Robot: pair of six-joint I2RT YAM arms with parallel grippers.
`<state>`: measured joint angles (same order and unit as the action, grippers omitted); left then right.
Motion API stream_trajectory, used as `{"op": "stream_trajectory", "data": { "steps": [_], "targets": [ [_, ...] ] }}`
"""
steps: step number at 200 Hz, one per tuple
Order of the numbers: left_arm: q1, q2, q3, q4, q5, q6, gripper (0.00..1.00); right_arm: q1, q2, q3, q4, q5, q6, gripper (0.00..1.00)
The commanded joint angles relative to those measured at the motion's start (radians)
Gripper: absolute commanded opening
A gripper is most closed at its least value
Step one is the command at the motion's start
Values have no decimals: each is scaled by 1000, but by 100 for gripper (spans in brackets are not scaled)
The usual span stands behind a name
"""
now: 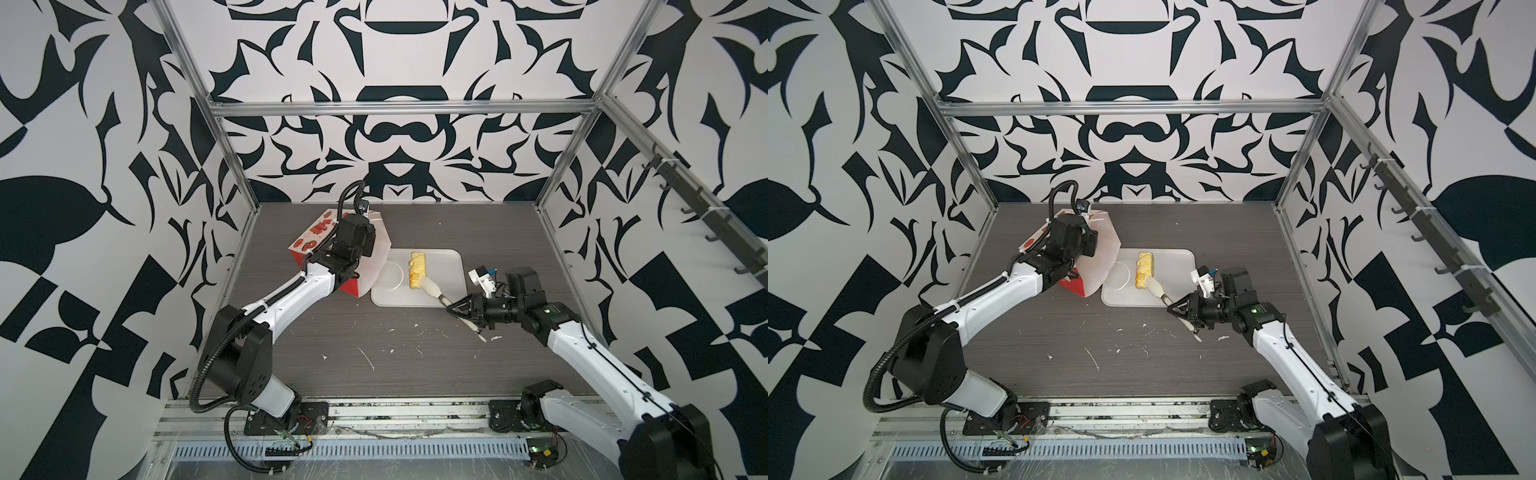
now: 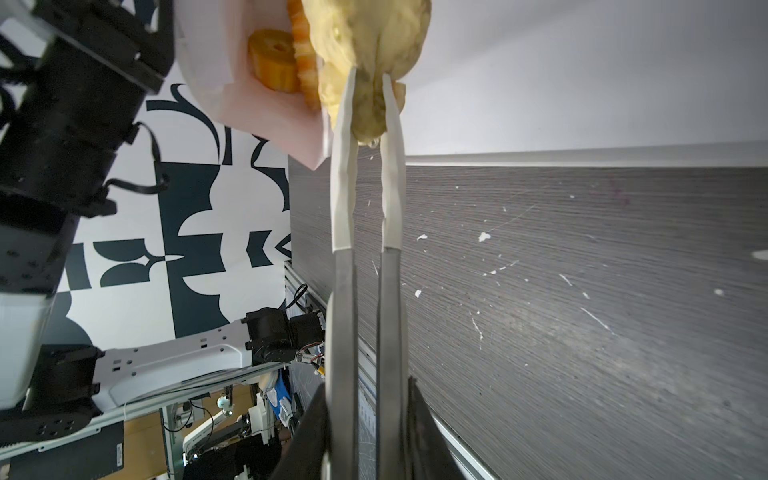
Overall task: Take the fake bread out of the paper bag
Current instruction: 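Pull the yellow bun out of the bag with the tongs, drawing the right gripper back, then carry the bun in the tongs over the white tray with the right gripper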
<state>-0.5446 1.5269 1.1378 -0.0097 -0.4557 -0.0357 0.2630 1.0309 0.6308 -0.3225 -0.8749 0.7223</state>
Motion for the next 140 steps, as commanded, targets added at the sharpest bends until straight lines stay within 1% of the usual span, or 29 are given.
{"op": "stream_trajectory", "data": {
  "steps": [1, 26, 64, 97, 129, 140],
  "targets": [
    [12, -51, -32, 37, -44, -11, 0, -7, 77, 17, 106, -26, -48, 18],
    [14, -70, -45, 42, -43, -16, 0, -11, 195, 44, 150, -43, -67, 19],
    [20, -80, -48, 46, -29, -20, 0, -34, 307, 107, 95, -38, -133, 24],
    [23, -79, -50, 51, -20, -21, 0, -60, 289, 119, -5, 12, -181, 38],
    [27, -70, -52, 57, -9, -27, 0, -78, 231, 98, -58, 44, -195, 45],
    [28, -64, -52, 59, -4, -30, 0, -83, 220, 89, -65, 48, -198, 45]
  ]
}}
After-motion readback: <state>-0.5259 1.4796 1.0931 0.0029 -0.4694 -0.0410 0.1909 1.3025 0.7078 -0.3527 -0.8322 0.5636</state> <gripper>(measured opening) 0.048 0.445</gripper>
